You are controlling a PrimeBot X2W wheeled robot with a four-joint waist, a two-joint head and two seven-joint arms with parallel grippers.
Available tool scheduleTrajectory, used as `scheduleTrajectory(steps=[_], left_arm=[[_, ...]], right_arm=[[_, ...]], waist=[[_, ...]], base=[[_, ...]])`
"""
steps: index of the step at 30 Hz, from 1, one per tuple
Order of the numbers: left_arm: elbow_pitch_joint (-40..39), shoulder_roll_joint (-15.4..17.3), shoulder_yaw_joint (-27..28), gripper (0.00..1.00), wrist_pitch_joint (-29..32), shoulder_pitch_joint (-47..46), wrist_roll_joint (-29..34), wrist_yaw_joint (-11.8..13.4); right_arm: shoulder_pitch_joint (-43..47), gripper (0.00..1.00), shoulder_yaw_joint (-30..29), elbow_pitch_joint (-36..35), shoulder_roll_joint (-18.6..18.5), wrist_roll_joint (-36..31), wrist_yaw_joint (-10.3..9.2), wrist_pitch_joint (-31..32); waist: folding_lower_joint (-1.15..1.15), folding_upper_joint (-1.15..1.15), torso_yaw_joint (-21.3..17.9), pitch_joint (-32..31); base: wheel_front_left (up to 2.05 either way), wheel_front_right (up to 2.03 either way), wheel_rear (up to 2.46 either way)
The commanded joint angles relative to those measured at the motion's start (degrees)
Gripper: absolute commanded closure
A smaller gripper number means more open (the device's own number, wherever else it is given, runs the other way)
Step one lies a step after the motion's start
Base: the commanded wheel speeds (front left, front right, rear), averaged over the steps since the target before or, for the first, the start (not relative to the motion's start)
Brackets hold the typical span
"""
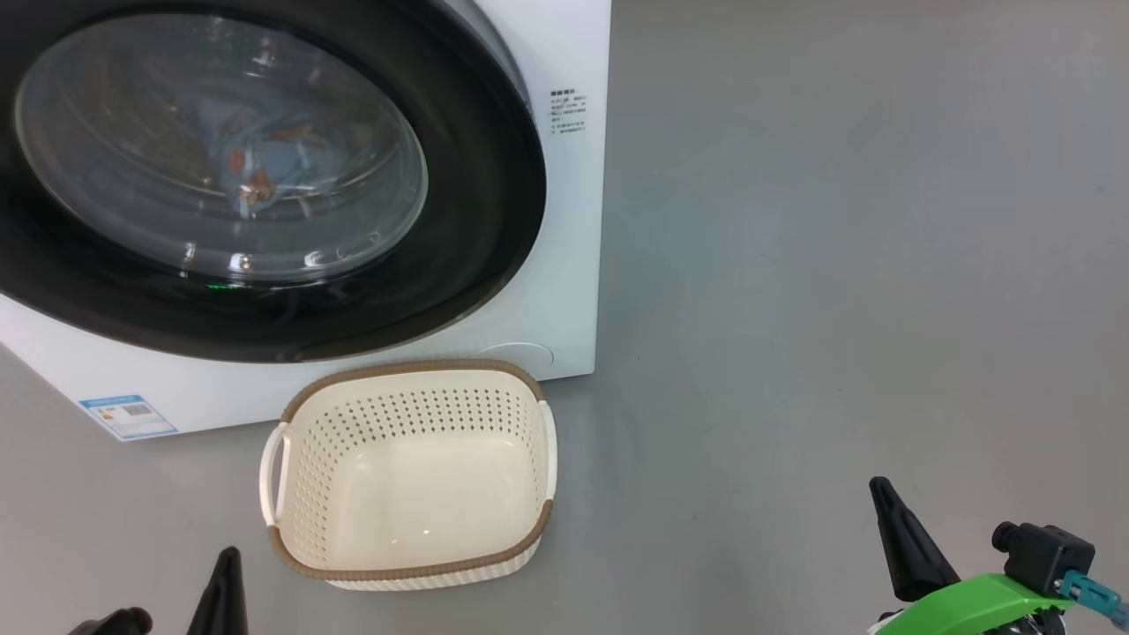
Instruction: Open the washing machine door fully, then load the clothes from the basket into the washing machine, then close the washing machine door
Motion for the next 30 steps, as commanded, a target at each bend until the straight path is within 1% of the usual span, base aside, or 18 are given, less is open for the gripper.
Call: scheduleTrajectory(steps=[1, 30], left_arm=[[-1.24, 0.63, 0.66, 1.0, 0.27, -1.65, -1.7, -0.02], [-1.73, 0.11, 1.73, 1.0, 5.16, -3.17, -18.65, -0.04]], right_arm=[[-1.15, 1.0, -0.65, -1.58, -0.26, 1.72, 0.01, 0.29], [-1.58, 1.0, -3.01, -2.73, 1.07, 16.88, 0.03, 4.91]], waist=[[-0.01, 0.0, 0.05, -0.07], [-0.01, 0.0, 0.94, -1.37]], base=[[0.0, 0.0, 0.0], [0.0, 0.0, 0.0]])
